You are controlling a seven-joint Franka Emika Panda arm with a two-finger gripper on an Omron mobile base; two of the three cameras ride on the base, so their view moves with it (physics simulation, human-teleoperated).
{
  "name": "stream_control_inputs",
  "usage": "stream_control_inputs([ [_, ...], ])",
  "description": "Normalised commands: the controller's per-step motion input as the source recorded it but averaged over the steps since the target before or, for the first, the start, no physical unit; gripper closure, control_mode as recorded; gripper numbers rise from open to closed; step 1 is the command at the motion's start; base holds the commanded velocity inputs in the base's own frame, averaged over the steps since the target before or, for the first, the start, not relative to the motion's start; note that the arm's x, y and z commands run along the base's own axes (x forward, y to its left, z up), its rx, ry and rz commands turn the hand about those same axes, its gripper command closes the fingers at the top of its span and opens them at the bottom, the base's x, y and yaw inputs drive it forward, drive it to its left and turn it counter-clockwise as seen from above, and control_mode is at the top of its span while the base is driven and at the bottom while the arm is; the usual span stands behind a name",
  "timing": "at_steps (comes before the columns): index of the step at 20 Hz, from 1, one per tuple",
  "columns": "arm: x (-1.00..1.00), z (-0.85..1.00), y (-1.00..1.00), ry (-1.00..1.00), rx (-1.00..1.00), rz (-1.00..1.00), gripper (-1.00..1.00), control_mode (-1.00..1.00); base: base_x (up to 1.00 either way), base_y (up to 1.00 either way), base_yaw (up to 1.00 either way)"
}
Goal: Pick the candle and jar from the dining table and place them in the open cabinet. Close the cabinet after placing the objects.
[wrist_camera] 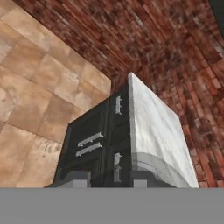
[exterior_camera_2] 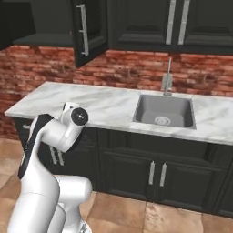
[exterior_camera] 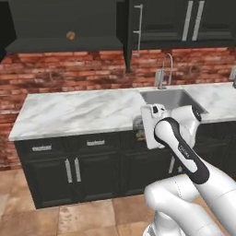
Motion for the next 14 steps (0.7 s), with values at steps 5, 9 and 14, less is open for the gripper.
stream_control_inputs([
  [5,0.0,0.0,0.0,0.0,0.0,0.0,1.0,1.0,0.63,0.34,-0.08],
  [9,0.0,0.0,0.0,0.0,0.0,0.0,1.0,1.0,0.19,0.91,-0.06],
  [14,0.0,0.0,0.0,0.0,0.0,0.0,1.0,1.0,0.09,0.97,-0.05],
])
